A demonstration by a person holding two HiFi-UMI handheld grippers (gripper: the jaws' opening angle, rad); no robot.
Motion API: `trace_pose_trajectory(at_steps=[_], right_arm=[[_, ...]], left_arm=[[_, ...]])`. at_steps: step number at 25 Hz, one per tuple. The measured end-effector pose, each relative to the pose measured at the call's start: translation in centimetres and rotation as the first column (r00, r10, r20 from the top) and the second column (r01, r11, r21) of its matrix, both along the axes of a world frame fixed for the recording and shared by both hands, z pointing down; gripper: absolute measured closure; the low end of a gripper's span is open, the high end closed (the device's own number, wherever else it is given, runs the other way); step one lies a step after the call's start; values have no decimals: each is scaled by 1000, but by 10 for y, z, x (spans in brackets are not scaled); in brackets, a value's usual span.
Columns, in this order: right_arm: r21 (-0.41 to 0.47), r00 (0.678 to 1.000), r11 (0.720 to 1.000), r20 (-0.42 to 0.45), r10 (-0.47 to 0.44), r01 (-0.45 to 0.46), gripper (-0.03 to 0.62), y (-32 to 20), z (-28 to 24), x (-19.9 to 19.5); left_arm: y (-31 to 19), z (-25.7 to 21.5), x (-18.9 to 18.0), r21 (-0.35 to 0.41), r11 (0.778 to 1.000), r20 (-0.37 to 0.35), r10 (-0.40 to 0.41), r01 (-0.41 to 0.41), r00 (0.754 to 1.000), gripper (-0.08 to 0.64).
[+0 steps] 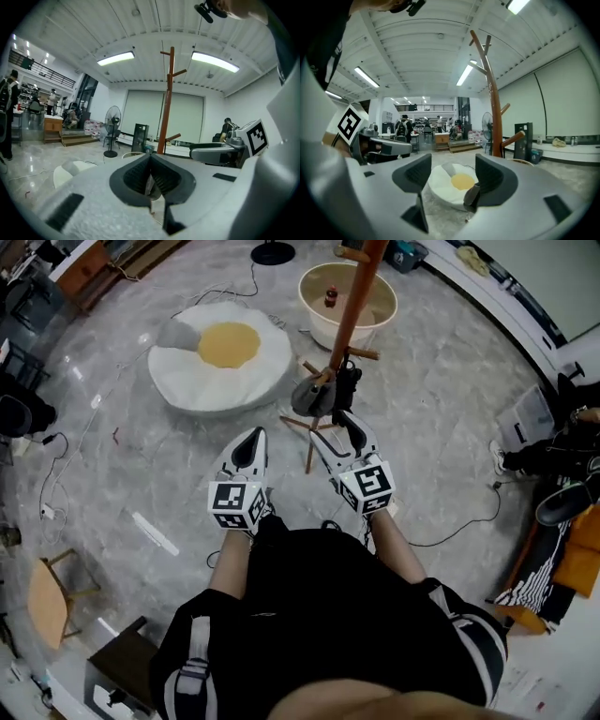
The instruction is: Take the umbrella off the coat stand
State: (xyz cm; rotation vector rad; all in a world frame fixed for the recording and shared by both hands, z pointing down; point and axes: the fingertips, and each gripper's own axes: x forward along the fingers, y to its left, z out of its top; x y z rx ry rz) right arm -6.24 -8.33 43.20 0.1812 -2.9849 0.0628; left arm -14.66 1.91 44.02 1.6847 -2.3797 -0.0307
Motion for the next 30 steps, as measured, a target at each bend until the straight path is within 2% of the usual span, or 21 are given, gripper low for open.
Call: trace_pose_trajectory(at_steps=[3,6,10,14,20,30], right_arm=[[-12,990,990,-24,141,-141,295,-8,7,4],[-19,967,968,-51,249,-250,296,-16,17,7],[-29,921,922,-76,382,-385,299,-28,30,20],[-42,873,877,-125,470,-478,301,-32,55,33],[-46,846,854,-175,504,-518,301,-57,82,34],[-72,865,875,-212,455,-479,302,-117,110,16]], left_arm=[[-14,6,-12,-17,992,-13,128,-128,992,561],[-24,15,-22,-33,976,-31,213,-214,976,561],[-38,32,-26,-66,945,-56,317,-320,947,561],[-51,54,-25,-94,911,-94,394,-403,914,561],[-85,84,-32,-151,884,-102,432,-443,896,561],[-129,116,-46,-224,890,-124,377,-396,918,561]])
